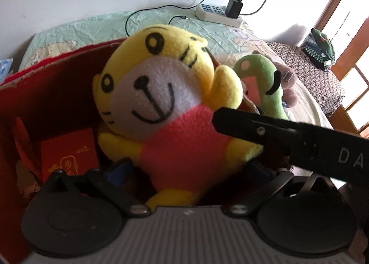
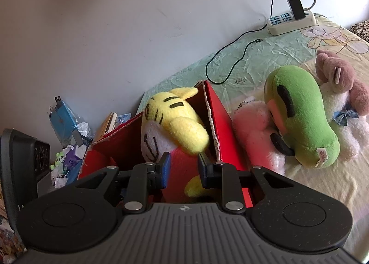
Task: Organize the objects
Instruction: 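Lower the tiger plush into the red box and open the right gripper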
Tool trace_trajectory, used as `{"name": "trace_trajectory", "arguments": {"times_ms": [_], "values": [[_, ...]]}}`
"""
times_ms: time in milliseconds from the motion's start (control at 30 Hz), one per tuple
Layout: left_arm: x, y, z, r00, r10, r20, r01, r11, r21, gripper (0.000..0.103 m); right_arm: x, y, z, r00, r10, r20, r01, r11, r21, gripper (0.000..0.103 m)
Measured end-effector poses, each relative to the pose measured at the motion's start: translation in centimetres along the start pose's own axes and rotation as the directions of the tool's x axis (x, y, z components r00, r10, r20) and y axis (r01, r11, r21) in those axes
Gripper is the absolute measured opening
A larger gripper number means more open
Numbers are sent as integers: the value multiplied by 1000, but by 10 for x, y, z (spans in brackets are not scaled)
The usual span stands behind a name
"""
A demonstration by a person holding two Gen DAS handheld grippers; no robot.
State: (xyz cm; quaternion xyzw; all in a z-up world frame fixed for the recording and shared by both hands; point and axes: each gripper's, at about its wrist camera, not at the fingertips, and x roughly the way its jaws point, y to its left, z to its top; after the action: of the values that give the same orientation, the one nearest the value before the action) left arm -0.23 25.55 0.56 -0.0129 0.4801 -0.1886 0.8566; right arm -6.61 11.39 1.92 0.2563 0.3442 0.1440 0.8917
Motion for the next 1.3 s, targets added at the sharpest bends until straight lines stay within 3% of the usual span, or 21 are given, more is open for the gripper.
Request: {"name": "trace_trajectory", "arguments": {"times_ms": [500, 1000, 1300], "values": [[-17, -18, -2, 991, 133, 30, -134, 990, 34, 103, -11, -1, -4, 1000, -2, 0, 2, 1000, 1, 27], [-31, -24, -9, 978, 204, 46, -205, 979, 2, 102, -20, -6, -8, 1000, -3, -1, 3, 1000, 0, 33], [-40, -35, -13, 961, 264, 83, -267, 963, 32, 102, -27, -12, -11, 1000, 1, 9, -1, 1000, 15, 33]]}}
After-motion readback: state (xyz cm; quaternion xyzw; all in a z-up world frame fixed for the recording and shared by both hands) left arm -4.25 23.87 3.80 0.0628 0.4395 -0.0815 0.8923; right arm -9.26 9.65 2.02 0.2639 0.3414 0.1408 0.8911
